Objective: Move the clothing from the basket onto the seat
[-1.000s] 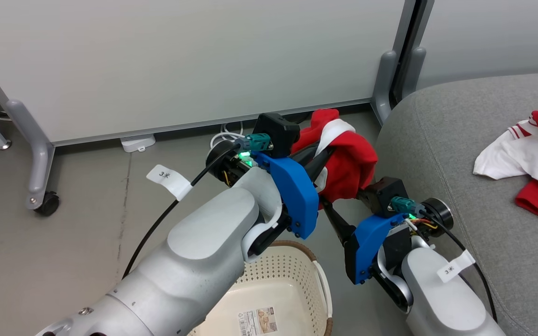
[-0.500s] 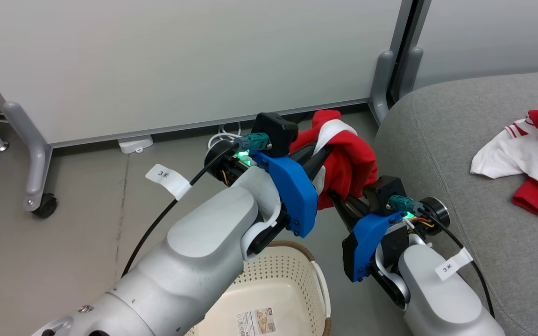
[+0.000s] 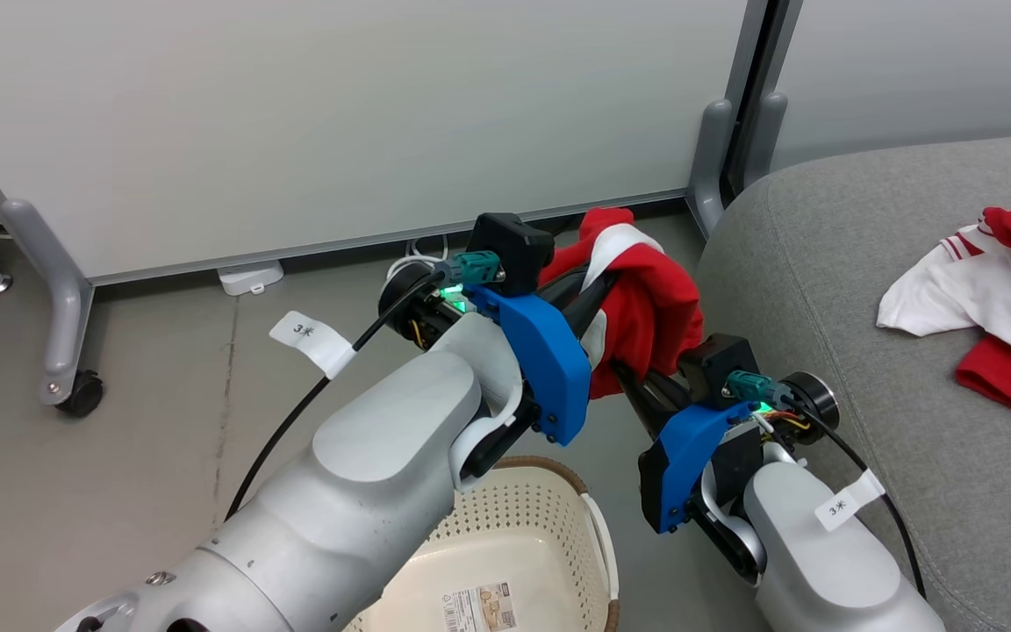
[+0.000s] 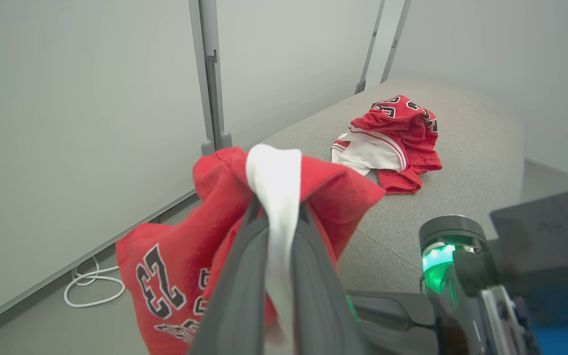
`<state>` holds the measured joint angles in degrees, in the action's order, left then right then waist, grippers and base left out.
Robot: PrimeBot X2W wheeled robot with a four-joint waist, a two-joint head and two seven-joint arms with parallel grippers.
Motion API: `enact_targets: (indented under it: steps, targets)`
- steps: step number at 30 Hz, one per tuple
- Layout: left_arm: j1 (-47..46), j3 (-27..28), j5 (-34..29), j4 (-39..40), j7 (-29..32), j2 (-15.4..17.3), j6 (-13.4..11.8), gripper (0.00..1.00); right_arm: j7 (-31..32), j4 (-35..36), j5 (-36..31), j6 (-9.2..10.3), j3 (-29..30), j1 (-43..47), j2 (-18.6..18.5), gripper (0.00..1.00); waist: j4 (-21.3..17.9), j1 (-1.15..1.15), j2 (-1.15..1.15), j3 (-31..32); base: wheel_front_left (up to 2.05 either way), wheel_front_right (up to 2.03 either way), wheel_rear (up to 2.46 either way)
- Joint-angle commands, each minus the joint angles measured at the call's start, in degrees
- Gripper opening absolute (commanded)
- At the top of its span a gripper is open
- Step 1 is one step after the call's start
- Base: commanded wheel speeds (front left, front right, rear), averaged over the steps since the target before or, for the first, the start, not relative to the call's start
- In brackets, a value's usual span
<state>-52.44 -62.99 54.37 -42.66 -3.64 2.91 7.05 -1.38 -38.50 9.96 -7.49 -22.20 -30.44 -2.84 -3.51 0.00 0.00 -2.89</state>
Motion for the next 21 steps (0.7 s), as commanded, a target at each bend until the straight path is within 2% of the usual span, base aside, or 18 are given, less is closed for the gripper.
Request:
enact_targets:
  steps: [1, 2, 3, 8, 13, 18, 21]
  targets:
    - [-0.79, -0.17, -0.1, -0.3, -0.41, -0.01, -0.15, 0.3, -0.45, -0.26, 0.44, -0.01, -0.22, -0.95, -0.09, 0.0, -0.02, 0.0, 0.0, 0.04, 0.0, 0.0, 0.0]
    - [-0.78, -0.26, -0.14, -0.4, -0.58, -0.02, -0.13, 0.67, -0.57, -0.29, 0.46, -0.01, -0.27, -0.99, -0.09, 0.0, -0.04, 0.0, 0.0, 0.05, 0.0, 0.0, 0.0]
    - [-0.79, -0.35, -0.24, -0.49, -0.75, -0.02, -0.12, 1.0, -0.67, -0.32, 0.49, -0.01, -0.33, -1.03, -0.09, 0.0, -0.06, 0.0, 0.0, 0.06, 0.0, 0.0, 0.0]
    - [0.1, -0.78, -0.58, -0.71, -2.26, 0.29, -0.04, 1.0, -0.9, -0.29, 0.83, -0.01, -0.38, -1.03, -0.09, 0.0, -0.28, 0.0, 0.0, 0.14, 0.0, 0.0, 0.0]
    - [2.11, -0.63, -0.46, 0.87, -5.84, 2.12, 0.24, 1.0, -1.04, 0.08, 0.89, -0.01, -0.08, -0.95, -0.09, 0.0, -0.42, 0.0, 0.0, 0.15, 0.0, 0.0, 0.0]
    - [6.13, 0.99, -0.54, 3.45, -10.08, 5.89, 0.14, 1.0, -1.51, 1.05, 1.05, -0.01, 0.17, -0.37, -0.09, 0.0, -0.8, 0.0, 0.0, -0.01, 0.0, 0.0, 0.0]
    - [8.94, 3.45, -1.44, 6.16, -11.29, 8.63, -0.98, 1.0, -1.88, 1.96, 0.82, -0.01, 0.63, 0.17, -0.09, 0.0, -0.9, 0.0, 0.0, -0.36, 0.0, 0.0, 0.0]
